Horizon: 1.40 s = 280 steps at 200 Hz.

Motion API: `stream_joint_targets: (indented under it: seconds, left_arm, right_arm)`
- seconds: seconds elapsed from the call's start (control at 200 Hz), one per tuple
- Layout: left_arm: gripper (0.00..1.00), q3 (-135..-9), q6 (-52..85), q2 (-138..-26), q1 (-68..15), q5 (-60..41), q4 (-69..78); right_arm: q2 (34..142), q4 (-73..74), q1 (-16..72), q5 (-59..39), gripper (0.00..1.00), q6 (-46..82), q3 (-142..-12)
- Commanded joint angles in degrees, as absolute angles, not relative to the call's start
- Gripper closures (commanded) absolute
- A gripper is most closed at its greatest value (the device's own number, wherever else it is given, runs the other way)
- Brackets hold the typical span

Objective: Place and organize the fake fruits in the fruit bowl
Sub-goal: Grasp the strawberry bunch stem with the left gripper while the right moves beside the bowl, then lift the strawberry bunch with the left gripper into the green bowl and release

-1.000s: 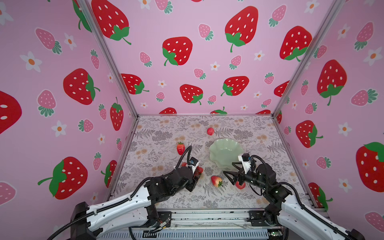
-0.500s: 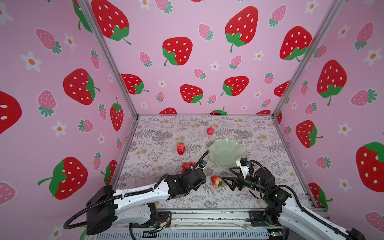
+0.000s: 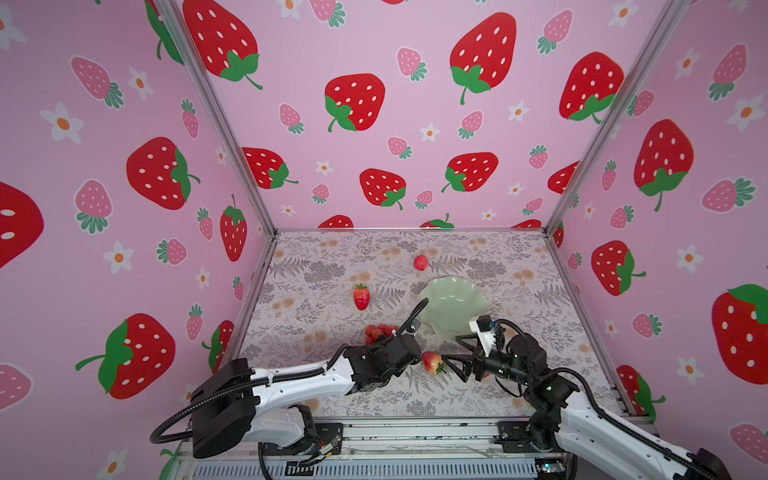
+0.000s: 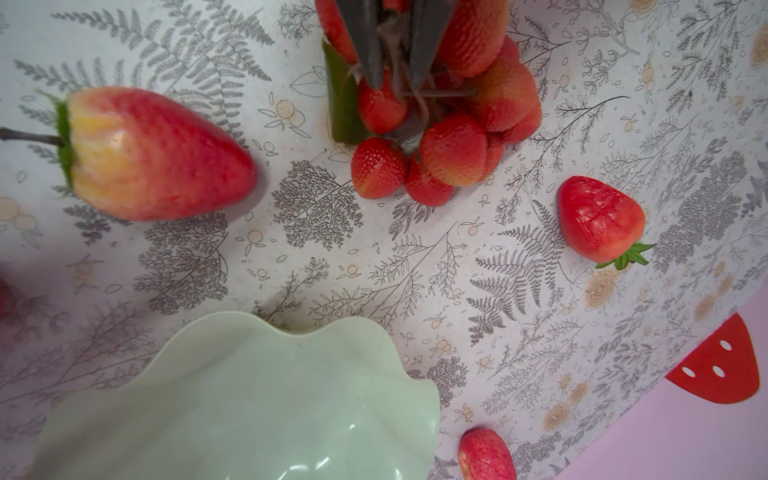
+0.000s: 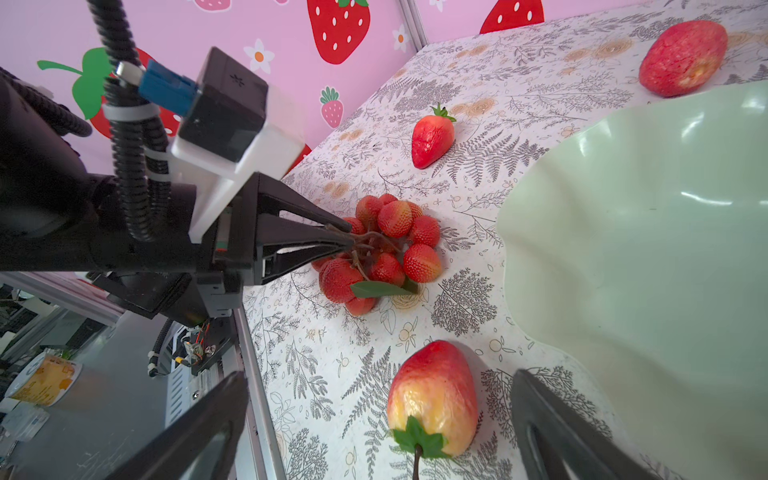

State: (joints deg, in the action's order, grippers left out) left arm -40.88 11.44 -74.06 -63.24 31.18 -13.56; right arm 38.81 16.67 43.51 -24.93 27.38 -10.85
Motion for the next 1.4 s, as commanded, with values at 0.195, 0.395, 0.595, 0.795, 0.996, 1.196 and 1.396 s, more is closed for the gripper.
stream_joint_targets:
  seconds: [0.195,0.395,0.595,0.795,0.996,1.196,1.396]
  left_arm:
    - [0.93,-42.3,10.6,-67.7,-63.1,36.5,-14.6]
    - [0.99,-49.5,5.9,-66.3,-63.0,33.7,-16.8]
    - [0.99,-61.3,0.5,-73.1,-63.0,30.1,-17.7]
    - [0.99,-70.5,-5.2,-83.6,-62.7,26.1,-14.6]
    - [0.99,-81.1,-6.9,-94.4,-61.9,23.3,-13.6]
    - [1.0,-90.1,-8.3,-104.3,-61.5,23.5,-15.3]
    - [1.0,-94.0,-6.2,-109.5,-59.6,22.7,-15.8]
  right_arm:
    - [39.7,18.5,43.7,-24.9,0.01,27.6,-12.8]
    - [39.1,7.6,42.4,-8.4,0.01,31.1,-18.4]
    - [34.5,-2.2,36.4,-6.6,0.01,36.3,-21.9]
    - [30.8,-11.8,33.0,-8.4,0.01,37.9,-24.6]
    - [26.9,-17.4,33.0,-10.1,0.01,36.8,-24.6]
    - [22.2,-17.7,33.0,-11.5,0.01,37.2,-23.1]
    - [21.9,-17.8,33.0,-11.7,0.01,36.4,-22.8]
